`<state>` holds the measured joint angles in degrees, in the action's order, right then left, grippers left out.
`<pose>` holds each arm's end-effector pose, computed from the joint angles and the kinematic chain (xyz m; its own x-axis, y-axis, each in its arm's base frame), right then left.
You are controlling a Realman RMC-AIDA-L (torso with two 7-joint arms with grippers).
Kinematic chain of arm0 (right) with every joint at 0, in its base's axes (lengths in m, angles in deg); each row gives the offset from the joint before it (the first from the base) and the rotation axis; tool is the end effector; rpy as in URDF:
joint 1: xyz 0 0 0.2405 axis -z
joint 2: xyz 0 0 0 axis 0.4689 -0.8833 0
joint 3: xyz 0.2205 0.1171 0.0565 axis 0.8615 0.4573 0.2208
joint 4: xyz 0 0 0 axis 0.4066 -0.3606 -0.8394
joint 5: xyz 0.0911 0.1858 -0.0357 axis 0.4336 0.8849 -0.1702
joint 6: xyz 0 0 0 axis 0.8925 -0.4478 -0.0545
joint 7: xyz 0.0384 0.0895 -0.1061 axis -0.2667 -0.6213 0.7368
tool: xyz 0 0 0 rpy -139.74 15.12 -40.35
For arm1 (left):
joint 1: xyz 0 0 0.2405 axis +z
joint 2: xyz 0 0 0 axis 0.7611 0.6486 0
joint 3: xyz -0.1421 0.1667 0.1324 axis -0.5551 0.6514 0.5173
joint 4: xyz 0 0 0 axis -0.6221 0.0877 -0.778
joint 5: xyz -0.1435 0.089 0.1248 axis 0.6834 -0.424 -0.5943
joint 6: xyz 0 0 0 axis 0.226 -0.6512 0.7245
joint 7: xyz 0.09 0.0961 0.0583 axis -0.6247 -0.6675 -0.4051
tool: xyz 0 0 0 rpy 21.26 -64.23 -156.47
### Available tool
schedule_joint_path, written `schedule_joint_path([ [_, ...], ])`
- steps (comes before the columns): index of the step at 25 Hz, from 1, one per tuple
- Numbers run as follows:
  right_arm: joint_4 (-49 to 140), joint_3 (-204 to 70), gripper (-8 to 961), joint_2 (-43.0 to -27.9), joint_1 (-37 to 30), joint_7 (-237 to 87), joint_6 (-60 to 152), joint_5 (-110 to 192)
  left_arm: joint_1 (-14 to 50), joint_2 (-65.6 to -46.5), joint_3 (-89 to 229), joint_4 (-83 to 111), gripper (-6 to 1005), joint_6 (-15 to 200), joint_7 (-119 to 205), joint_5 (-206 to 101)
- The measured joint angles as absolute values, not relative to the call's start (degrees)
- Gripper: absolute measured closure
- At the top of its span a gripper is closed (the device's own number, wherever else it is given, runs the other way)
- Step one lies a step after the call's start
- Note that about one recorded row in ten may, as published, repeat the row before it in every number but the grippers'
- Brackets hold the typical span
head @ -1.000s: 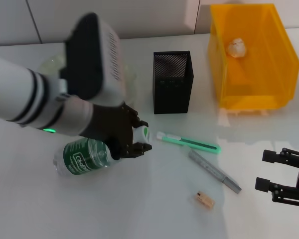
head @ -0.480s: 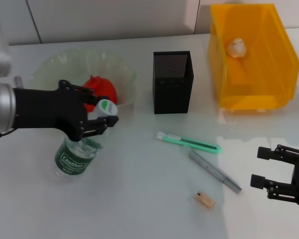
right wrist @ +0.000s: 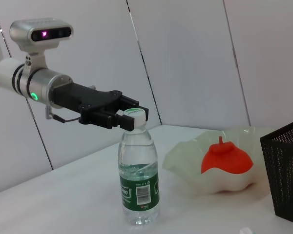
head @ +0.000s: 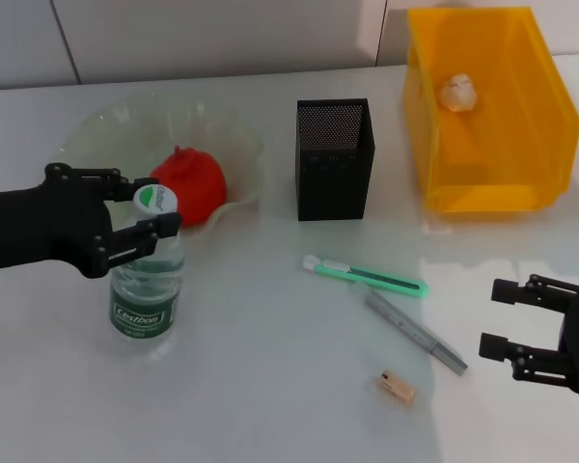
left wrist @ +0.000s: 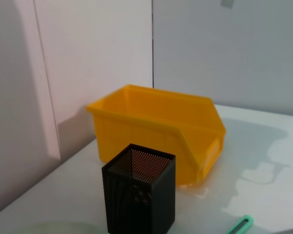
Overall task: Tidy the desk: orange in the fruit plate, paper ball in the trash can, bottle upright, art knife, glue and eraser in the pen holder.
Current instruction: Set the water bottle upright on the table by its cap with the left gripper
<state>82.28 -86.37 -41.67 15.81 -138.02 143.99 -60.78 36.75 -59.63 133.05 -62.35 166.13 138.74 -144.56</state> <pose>0.3341 0.2144 0.0347 0.7194 -0.3109 -0.6212 -0.5189 -0.8350 -0.1830 -0.2124 0.3094 0.0400 0.9179 0.1709 0.3581 0.2929 -0.9007 -0.3208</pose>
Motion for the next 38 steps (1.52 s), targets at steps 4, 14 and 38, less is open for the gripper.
schedule_joint_path([
  [4, 82.3, -86.4, 207, -41.67, 15.5, -138.3, 144.1, -60.8, 37.8, -59.59, 131.7, -59.9, 545, 166.4, 135.5, -140.2],
  [14, 82.3, -86.4, 208, -41.66, 15.2, -138.4, 144.1, -60.8, 37.4, -59.63, 131.0, -57.4, 501, 165.2, 133.3, -139.6],
  [38, 82.3, -86.4, 209, -41.67, 15.0, -138.6, 144.1, -60.9, 36.0, -59.57, 130.1, -48.1, 393, 164.7, 124.5, -133.2],
])
